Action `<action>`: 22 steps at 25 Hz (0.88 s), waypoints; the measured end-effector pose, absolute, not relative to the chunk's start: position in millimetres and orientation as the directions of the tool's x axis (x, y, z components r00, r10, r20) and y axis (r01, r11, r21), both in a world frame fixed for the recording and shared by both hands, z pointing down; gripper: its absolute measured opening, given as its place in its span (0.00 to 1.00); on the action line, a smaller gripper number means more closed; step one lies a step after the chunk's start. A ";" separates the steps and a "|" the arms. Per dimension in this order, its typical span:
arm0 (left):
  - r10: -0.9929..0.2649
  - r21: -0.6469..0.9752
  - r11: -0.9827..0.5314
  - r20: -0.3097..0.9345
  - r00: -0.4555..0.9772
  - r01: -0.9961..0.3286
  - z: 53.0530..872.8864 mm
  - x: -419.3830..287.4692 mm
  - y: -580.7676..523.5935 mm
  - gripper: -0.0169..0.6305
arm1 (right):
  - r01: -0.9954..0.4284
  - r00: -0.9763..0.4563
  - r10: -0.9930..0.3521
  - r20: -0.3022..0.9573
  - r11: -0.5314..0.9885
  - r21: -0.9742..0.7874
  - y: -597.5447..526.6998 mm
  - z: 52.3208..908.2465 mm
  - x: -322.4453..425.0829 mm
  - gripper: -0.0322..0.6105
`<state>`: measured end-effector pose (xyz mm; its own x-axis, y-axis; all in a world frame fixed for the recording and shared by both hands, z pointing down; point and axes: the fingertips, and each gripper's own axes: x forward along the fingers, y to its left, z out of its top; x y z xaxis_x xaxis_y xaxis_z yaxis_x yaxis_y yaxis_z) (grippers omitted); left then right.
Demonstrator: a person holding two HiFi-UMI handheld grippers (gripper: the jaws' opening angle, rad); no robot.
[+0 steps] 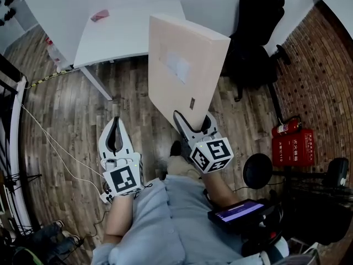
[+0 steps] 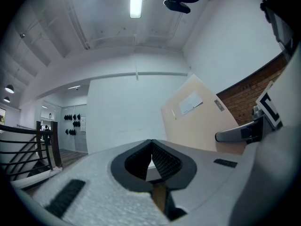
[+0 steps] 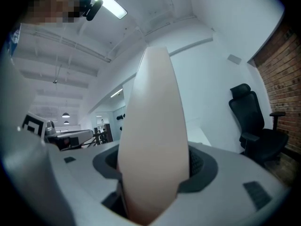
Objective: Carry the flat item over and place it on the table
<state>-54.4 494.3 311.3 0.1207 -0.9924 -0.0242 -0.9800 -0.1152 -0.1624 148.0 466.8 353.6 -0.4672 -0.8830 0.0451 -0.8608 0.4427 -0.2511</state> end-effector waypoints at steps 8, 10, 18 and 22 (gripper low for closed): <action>-0.994 -0.185 -0.107 0.038 0.102 -0.977 335.4 -62.8 435.9 0.04 | -0.854 -0.472 -0.880 0.054 0.441 -0.275 400.4 368.3 145.8 0.50; -0.994 -0.195 -0.104 0.051 0.096 -0.975 339.8 -62.2 413.8 0.04 | -0.851 -0.477 -0.877 0.060 0.443 -0.283 378.7 373.2 146.3 0.50; -0.994 -0.225 -0.092 0.076 0.077 -0.970 348.3 -52.9 305.8 0.04 | -0.841 -0.498 -0.861 0.107 0.449 -0.303 279.3 390.0 153.9 0.50; -0.994 -0.243 -0.081 0.085 0.062 -0.967 346.7 -45.8 254.0 0.04 | -0.832 -0.512 -0.850 0.124 0.455 -0.317 227.3 395.1 158.9 0.49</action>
